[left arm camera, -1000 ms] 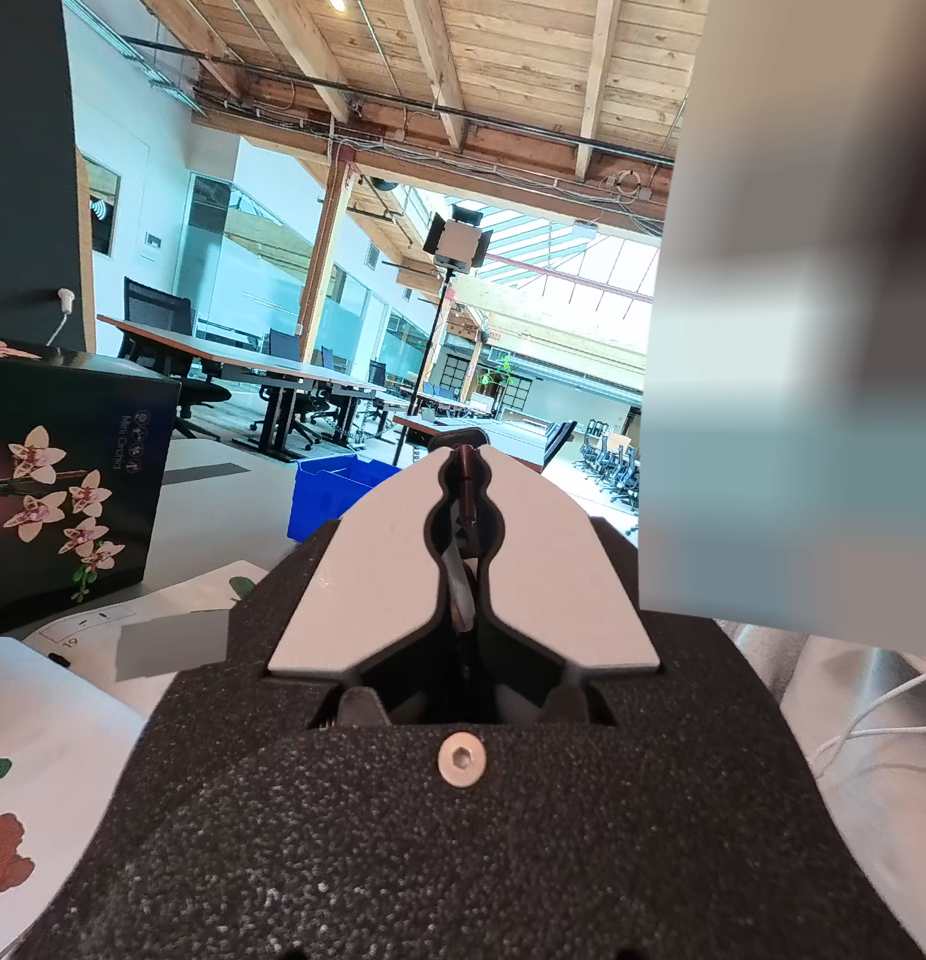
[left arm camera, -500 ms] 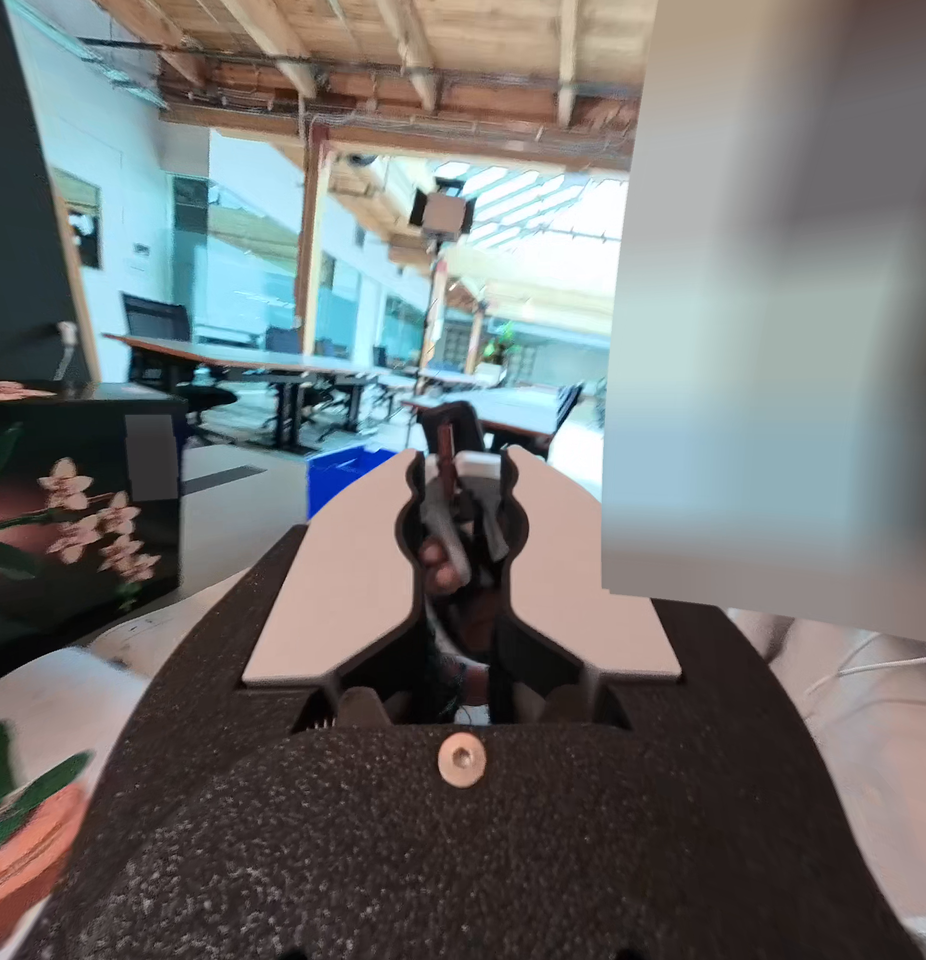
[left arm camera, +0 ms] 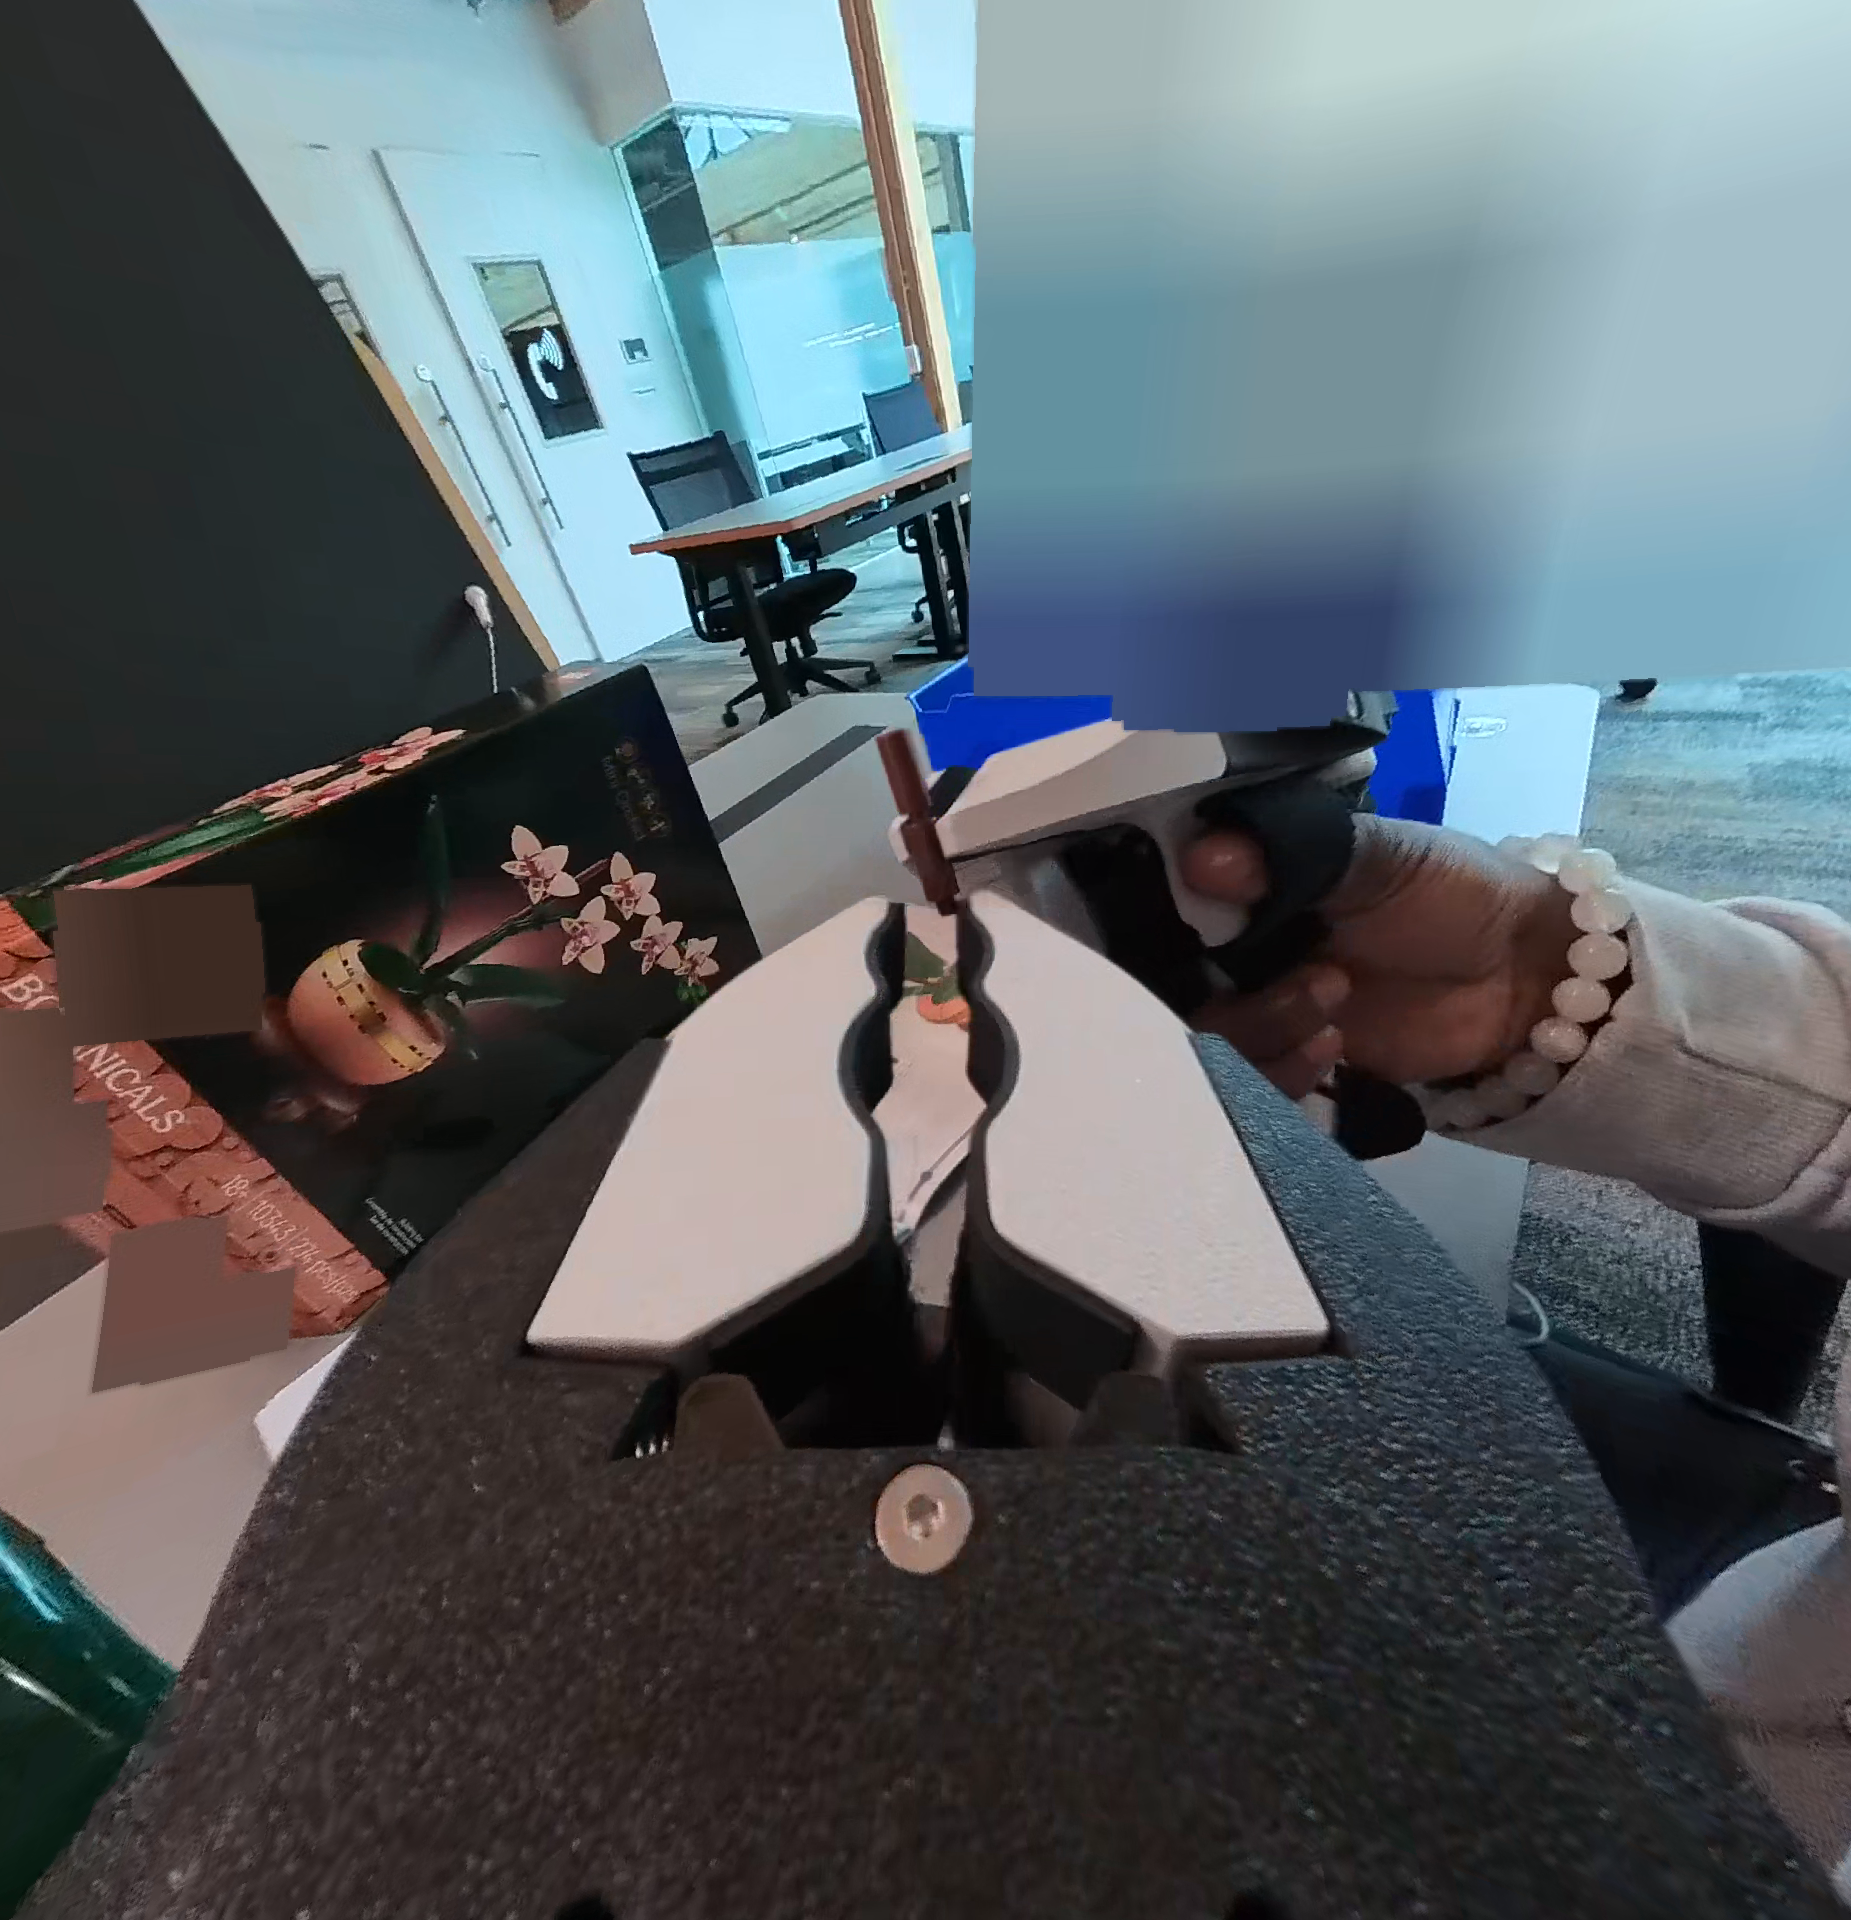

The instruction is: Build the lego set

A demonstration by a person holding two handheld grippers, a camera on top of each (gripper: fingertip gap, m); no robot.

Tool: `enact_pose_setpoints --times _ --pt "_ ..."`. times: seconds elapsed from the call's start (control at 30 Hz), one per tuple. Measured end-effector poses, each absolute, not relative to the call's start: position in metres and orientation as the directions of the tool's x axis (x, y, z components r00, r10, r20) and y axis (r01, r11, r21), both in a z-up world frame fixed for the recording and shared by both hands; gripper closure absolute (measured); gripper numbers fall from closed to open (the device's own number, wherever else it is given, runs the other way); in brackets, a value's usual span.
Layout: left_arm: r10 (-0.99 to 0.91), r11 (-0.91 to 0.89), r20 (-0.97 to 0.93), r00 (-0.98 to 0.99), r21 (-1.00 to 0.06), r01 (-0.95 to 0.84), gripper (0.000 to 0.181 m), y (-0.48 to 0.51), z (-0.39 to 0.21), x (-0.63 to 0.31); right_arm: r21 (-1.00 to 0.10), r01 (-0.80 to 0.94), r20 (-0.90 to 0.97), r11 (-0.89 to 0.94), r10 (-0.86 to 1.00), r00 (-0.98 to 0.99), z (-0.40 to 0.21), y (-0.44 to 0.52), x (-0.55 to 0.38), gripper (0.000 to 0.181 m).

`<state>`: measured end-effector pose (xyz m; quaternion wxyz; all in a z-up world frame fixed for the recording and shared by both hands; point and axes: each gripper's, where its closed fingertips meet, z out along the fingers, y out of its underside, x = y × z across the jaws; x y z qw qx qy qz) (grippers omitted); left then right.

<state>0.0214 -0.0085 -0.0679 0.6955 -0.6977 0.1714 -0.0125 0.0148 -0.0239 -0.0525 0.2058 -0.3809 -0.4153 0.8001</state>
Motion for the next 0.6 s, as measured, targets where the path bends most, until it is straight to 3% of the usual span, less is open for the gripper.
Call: enact_pose_setpoints --times 0.03,0.2,0.33,0.6 --pt "-0.260 0.024 -0.223 0.940 -0.974 -0.224 0.176 -0.008 -0.069 0.022 -0.826 -0.015 -0.434 -0.563 0.654 -0.620 -0.053 -0.024 0.014 0.178" --pt "-0.261 0.008 -0.210 0.942 -0.977 -0.215 0.178 -0.007 -0.076 0.019 -0.835 -0.007 -0.439 -0.550 0.674 -0.595 -0.061 -0.022 0.011 0.178" --pt "-0.244 -0.019 -0.232 0.942 -0.970 -0.244 0.162 -0.005 -0.084 0.014 -0.840 0.005 -0.440 -0.542 0.677 -0.590 -0.065 -0.025 0.009 0.178" --pt "-0.228 -0.031 -0.267 0.936 -0.959 -0.281 0.173 -0.005 -0.087 0.012 -0.860 0.015 -0.423 -0.509 0.699 -0.577 -0.071 -0.029 0.004 0.178"
